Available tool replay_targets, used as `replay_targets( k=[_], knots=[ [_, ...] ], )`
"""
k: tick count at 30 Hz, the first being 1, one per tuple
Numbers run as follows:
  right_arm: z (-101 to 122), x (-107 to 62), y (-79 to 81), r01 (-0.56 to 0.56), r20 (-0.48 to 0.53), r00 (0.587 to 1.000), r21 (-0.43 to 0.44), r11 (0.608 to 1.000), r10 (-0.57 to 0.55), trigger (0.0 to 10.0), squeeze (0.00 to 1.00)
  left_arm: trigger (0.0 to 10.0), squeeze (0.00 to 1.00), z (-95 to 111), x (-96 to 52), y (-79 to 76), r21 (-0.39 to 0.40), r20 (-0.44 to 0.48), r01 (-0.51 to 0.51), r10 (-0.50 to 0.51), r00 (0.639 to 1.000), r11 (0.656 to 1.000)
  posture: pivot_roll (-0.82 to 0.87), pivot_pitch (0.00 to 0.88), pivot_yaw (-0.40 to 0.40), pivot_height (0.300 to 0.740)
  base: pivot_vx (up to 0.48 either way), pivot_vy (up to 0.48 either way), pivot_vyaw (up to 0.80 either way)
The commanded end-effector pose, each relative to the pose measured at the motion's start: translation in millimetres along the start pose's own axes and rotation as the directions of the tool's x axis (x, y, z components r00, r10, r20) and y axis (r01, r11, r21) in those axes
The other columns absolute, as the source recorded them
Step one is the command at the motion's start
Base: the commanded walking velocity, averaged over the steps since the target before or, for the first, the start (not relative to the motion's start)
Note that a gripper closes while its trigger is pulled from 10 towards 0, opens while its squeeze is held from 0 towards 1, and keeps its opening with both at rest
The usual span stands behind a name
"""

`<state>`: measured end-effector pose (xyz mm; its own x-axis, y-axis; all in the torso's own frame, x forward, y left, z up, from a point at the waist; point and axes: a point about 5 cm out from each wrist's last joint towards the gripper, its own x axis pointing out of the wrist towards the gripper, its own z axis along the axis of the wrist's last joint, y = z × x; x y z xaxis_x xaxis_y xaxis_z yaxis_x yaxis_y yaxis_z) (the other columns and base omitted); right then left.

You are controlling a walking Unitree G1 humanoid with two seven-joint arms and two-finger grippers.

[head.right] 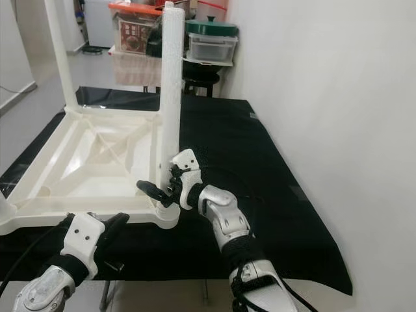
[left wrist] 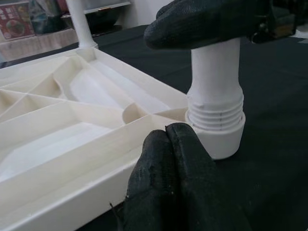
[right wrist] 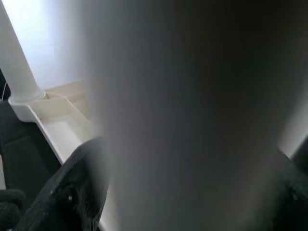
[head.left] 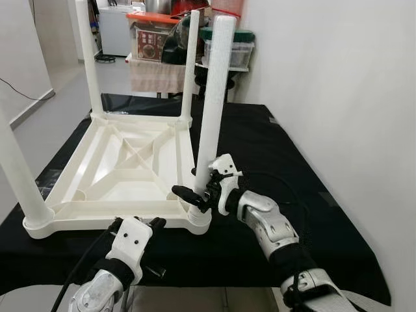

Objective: Building children table

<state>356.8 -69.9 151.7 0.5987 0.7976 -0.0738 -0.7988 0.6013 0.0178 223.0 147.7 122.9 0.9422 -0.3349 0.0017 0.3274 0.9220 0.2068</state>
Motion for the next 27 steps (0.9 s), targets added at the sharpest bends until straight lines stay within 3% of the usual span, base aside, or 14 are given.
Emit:
replay_targets(
  k=[1,7,8,17,25,26,27],
  knots=[
    [0,1.5,-2.0,-0.011,-0.015,1.000,-0.001,1.000,0.010,10.0,0.00,10.0,0.00,-1,-0.5,-2.2,0.004,-0.004,-0.005,0.005,1.000,1.000,0.20,0.000,-0.120,0.740,0.000,0.000,0.00],
    [1,2.3,-1.7,-0.056,0.019,0.998,0.033,0.998,0.055,9.6,0.00,10.0,0.00,-2,-2.3,-0.4,0.008,-0.007,-0.012,0.012,1.000,1.000,0.20,0.000,-0.116,0.740,0.000,0.000,0.00],
    [0,2.9,-1.9,-0.082,0.026,0.996,0.040,0.996,0.081,0.0,0.00,10.0,0.00,-2,-2.0,-0.4,0.010,-0.006,-0.009,0.009,1.000,1.000,0.19,0.000,-0.113,0.740,0.000,0.000,0.00],
    [-3,-2.5,-5.7,-0.165,0.050,0.986,0.074,0.984,0.162,0.0,0.00,10.0,0.00,-2,-0.1,-1.1,0.012,-0.006,0.000,0.000,1.000,1.000,0.19,0.000,-0.110,0.740,0.000,0.000,0.00],
    [-19,-12.0,-8.1,-0.077,0.005,0.997,0.090,0.993,0.077,0.0,0.00,10.0,0.00,-3,-1.0,-0.4,0.012,-0.009,-0.003,0.003,1.000,1.000,0.18,0.000,-0.117,0.740,0.000,0.000,0.00],
    [-30,-14.2,-5.0,0.018,-0.022,1.000,0.105,0.994,-0.016,0.0,0.00,10.0,0.00,-4,-1.8,0.4,0.011,-0.012,-0.007,0.007,1.000,1.000,0.18,0.000,-0.110,0.740,0.000,0.000,0.00],
    [-30,-14.2,-5.0,0.018,-0.022,1.000,0.105,0.994,-0.016,0.0,0.00,10.0,0.00,-4,-1.8,0.4,0.011,-0.012,-0.007,0.007,1.000,1.000,0.18,0.000,-0.110,0.740,0.000,0.000,0.00]
  ],
)
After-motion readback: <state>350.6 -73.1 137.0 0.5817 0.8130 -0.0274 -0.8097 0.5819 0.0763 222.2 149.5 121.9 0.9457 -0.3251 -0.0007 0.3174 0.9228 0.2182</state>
